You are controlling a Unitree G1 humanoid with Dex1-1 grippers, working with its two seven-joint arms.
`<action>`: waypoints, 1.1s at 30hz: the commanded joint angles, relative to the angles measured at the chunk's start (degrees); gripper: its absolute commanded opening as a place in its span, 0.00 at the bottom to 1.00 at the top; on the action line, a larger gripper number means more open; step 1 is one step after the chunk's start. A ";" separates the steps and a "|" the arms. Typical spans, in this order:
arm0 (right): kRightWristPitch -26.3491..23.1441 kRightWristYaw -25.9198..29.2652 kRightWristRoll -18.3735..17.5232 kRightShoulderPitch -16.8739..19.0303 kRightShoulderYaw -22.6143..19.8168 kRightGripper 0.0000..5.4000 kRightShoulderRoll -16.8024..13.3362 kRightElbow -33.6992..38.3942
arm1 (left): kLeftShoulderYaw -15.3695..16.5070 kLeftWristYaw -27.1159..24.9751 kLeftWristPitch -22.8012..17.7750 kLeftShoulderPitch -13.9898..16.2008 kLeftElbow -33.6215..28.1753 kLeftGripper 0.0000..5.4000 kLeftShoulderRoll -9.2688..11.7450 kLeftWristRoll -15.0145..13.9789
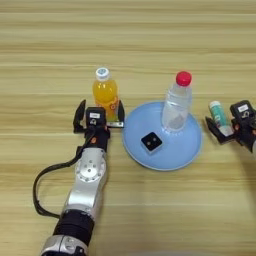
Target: Move the objects on the table
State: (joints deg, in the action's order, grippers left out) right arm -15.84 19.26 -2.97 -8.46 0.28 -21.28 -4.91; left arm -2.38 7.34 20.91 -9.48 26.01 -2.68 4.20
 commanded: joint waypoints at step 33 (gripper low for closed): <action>-2.10 3.69 -3.76 -3.34 -1.70 0.57 1.39 -10.36 | -0.36 1.21 -1.05 -0.59 -0.04 1.00 -1.04 0.42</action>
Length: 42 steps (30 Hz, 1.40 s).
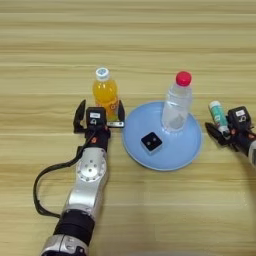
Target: Move the objects on the table
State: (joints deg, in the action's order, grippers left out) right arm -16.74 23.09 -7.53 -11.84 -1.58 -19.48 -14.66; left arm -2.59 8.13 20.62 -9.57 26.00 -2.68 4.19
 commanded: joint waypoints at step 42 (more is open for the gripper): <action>-4.67 10.53 4.04 14.74 4.72 0.31 -13.17 33.04 | -1.34 1.36 -1.39 0.29 -1.60 1.00 -1.53 0.90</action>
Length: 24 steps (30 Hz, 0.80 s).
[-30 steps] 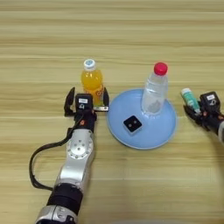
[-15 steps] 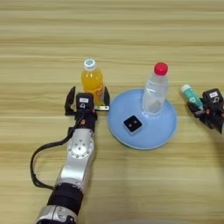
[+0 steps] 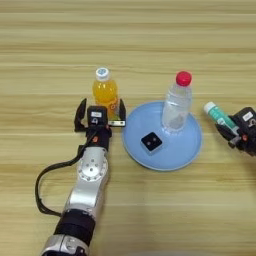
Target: Move the objects on the table
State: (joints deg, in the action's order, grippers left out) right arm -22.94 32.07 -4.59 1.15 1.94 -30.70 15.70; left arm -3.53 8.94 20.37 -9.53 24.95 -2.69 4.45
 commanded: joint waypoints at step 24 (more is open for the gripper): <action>3.18 6.31 -1.44 3.90 8.33 0.31 -0.01 8.54 | -0.68 0.78 -1.33 0.33 -0.87 1.00 -1.45 0.62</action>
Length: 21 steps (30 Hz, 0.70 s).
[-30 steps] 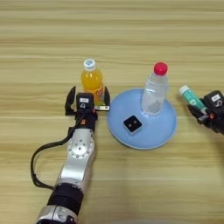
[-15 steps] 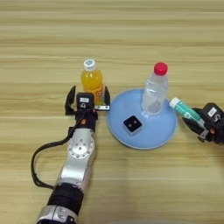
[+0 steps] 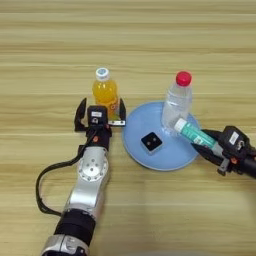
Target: Move the objects on the table
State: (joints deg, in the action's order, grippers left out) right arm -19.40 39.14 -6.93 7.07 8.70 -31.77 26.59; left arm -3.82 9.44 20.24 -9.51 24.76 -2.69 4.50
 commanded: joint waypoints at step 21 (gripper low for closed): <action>-3.32 -6.97 1.17 -7.45 4.18 0.31 9.74 -9.20 | -0.46 0.26 -1.73 0.62 -1.46 1.00 -1.49 0.57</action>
State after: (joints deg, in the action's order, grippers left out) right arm -21.99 32.71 -5.16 0.68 13.08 -22.65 16.85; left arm -3.82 9.45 19.33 -9.35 24.00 -2.68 4.51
